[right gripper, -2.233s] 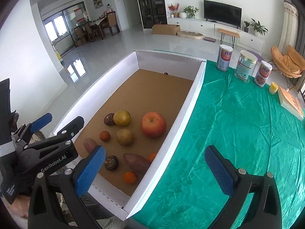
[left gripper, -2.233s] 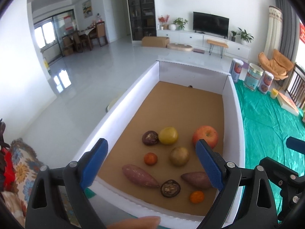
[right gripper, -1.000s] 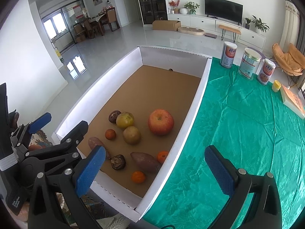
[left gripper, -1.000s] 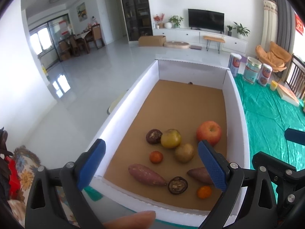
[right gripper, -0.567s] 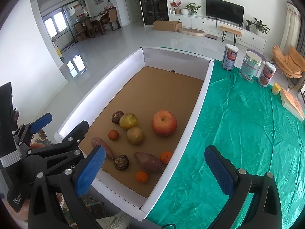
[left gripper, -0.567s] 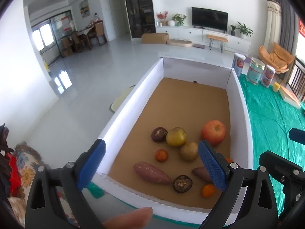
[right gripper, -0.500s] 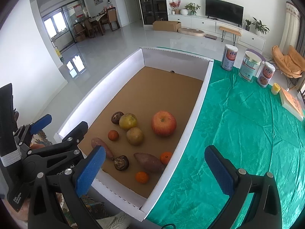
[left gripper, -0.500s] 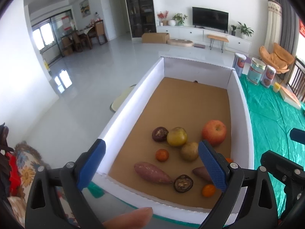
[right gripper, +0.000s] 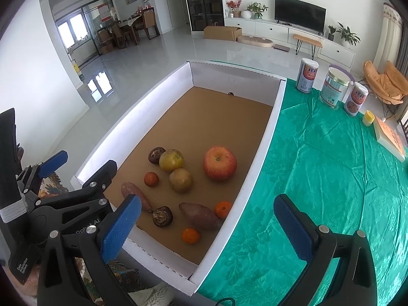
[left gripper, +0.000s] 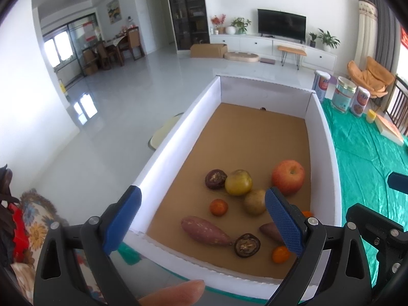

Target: Organize fruits

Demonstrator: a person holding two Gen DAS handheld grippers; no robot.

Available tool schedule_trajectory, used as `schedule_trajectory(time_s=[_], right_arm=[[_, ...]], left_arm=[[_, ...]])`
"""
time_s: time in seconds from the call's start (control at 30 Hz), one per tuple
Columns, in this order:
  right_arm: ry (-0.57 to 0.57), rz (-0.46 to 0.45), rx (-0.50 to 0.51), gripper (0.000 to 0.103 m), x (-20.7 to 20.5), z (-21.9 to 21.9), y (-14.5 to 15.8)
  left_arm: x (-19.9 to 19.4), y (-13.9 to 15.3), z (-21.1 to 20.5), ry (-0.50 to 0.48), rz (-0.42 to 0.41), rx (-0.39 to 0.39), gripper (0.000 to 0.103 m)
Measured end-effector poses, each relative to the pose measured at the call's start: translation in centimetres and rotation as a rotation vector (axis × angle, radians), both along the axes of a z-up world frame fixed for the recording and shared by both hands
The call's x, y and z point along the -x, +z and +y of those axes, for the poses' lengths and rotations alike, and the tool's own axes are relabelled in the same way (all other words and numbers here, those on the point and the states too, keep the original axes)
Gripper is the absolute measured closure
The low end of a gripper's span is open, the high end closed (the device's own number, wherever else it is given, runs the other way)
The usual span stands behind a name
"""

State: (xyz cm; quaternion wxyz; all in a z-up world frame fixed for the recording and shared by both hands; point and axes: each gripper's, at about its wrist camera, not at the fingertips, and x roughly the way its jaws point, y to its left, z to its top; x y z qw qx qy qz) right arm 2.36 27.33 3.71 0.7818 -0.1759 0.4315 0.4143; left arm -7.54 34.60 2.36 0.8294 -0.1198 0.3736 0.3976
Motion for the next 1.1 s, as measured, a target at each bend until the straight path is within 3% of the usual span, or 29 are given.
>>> schedule_trajectory(time_s=[0.57, 1.1], right_arm=[[-0.018, -0.044, 0.014, 0.0, 0.6, 0.8, -0.3], [-0.047, -0.155, 0.042, 0.0, 1.0, 0.4, -0.1]], left_arm=[[0.3, 0.3, 1.0, 0.004, 0.001, 0.017, 0.005], [0.2, 0.2, 0.9, -0.006, 0.002, 0.029, 0.005]])
